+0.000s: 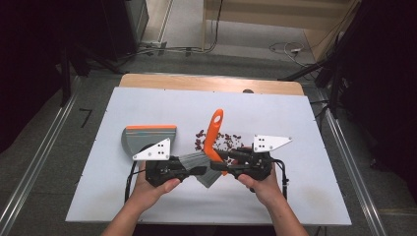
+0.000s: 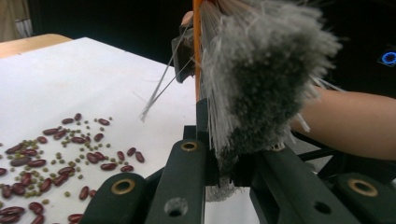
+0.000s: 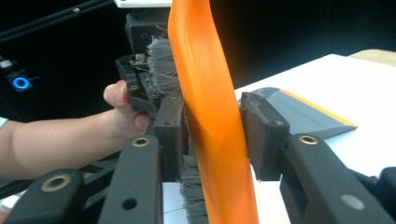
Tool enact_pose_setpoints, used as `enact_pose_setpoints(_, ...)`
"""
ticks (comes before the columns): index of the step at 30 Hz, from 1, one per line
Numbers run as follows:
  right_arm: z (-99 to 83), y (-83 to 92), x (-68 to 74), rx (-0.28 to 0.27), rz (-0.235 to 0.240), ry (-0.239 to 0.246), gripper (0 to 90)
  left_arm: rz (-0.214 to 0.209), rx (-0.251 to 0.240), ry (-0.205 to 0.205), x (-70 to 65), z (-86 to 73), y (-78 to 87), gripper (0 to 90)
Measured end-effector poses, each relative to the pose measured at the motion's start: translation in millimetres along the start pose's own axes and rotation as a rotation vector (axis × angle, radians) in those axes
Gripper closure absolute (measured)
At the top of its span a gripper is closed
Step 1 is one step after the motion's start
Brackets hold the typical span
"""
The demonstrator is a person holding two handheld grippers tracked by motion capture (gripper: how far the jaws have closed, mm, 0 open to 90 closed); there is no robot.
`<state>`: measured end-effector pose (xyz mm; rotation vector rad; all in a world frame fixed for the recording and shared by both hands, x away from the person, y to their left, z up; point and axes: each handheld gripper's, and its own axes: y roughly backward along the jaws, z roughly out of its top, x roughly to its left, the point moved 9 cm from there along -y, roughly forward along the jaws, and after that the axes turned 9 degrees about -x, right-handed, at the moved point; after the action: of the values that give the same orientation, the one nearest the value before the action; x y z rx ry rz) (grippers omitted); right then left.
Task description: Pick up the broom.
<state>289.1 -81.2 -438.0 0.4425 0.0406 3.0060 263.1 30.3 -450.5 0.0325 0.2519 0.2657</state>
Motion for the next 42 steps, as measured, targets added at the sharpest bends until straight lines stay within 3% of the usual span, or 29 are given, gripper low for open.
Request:
enact_pose_setpoints(4, -2.3, 1.4, 1.9, 0.013, 0.032, -0.03, 67.5, -0.035, 0.009, 0.025, -0.8, -1.6, 1.1, 85.6)
enact_pose_setpoints(5, -2.8, 1.8, 3.2, 0.022, 0.033, -0.01, 67.7, -0.042, 0.014, 0.035, -0.5, -2.6, 1.6, 85.4)
enact_pose_setpoints(7, -2.2, 1.6, 4.3, 0.043, 0.015, 0.005, 67.9, -0.046, 0.004, 0.058, 0.7, -2.3, 1.7, 84.4)
enact_pose_setpoints(10, -0.1, 0.7, 4.7, 0.044, -0.005, 0.002, 68.0, -0.022, -0.008, 0.057, 2.8, -1.2, 2.2, 77.4)
enact_pose_setpoints(12, 2.9, 0.1, 3.2, 0.044, -0.041, 0.003, 68.1, 0.029, -0.011, 0.056, 7.0, -0.4, 5.0, 68.3)
enact_pose_setpoints(13, 4.5, 0.6, 2.3, 0.039, -0.055, 0.001, 68.2, 0.054, -0.013, 0.058, 9.6, -0.3, 6.4, 60.5)
enact_pose_setpoints(14, 5.8, 1.6, 2.0, 0.04, -0.065, -0.004, 68.2, 0.054, -0.013, 0.058, 9.6, -0.3, 6.4, 50.1)
enact_pose_setpoints(15, 7.5, 2.7, 0.5, 0.039, -0.083, -0.002, 68.2, 0.112, -0.004, 0.057, 15.6, -2.1, 10.1, 41.9)
enact_pose_setpoints(18, 12.1, 7.7, -5.7, 0.04, -0.144, 0.004, 68.2, 0.177, 0.002, 0.056, 23.9, -4.9, 16.8, 26.3)
enact_pose_setpoints(26, 17.0, 25.3, -27.9, 0.092, -0.343, 0.008, 68.3, 0.298, 0.002, 0.05, 38.5, -6.8, 36.6, 3.6)
enact_pose_setpoints(29, 16.5, 32.6, -37.8, 0.114, -0.429, 0.005, 68.3, 0.315, -0.001, 0.043, 40.4, -7.0, 40.8, 0.0)
enact_pose_setpoints(31, 16.4, 37.4, -42.7, 0.111, -0.452, -0.013, 68.3, 0.33, -0.007, 0.038, 42.4, -7.0, 46.6, 0.0)
enact_pose_setpoints(42, 13.2, 57.3, -64.0, 0.156, -0.594, 0.003, 68.3, 0.392, -0.008, 0.005, 48.7, -7.6, 63.5, 0.0)
